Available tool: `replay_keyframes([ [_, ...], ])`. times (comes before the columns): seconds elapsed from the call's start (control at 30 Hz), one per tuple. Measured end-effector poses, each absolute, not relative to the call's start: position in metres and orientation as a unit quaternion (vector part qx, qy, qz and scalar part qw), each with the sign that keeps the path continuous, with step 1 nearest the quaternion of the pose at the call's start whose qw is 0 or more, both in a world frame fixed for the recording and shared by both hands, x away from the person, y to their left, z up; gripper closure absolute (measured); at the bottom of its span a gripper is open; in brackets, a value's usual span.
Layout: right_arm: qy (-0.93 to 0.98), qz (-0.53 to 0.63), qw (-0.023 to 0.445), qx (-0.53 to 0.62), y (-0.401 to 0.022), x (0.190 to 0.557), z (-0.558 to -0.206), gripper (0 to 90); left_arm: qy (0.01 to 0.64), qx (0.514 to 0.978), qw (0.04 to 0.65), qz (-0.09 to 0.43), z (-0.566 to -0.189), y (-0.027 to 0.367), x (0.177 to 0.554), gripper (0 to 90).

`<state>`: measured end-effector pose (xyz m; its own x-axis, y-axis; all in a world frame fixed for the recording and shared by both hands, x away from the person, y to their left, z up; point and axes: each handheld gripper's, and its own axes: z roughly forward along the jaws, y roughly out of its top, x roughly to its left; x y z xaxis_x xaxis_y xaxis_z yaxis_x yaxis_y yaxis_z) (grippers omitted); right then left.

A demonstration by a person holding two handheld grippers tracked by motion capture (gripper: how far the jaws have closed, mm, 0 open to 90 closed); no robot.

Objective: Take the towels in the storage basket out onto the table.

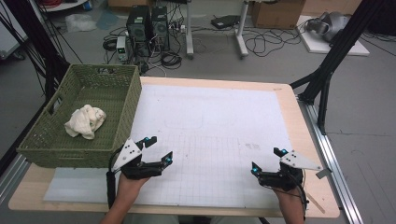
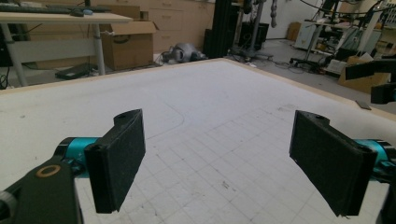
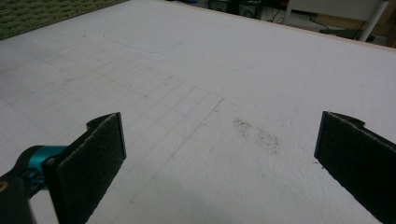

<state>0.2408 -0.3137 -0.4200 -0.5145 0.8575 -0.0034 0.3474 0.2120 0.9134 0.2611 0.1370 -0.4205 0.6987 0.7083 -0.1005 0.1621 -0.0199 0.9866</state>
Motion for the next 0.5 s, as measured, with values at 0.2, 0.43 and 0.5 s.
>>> replay_keyframes([
  [0.2, 0.73, 0.478, 0.27, 0.408, -0.312, 0.237, -0.418, 1.2, 0.343, 0.673, 0.629, 0.184, -0.409, 0.14, 0.259, 17.7],
  [0.43, 0.731, 0.475, 0.267, 0.412, -0.311, 0.236, -0.419, 1.2, 0.319, 0.665, 0.648, 0.192, -0.385, 0.147, 0.255, 17.7],
  [0.5, 0.731, 0.475, 0.268, 0.411, -0.311, 0.235, -0.418, 1.2, 0.315, 0.661, 0.653, 0.192, -0.377, 0.152, 0.252, 17.9],
])
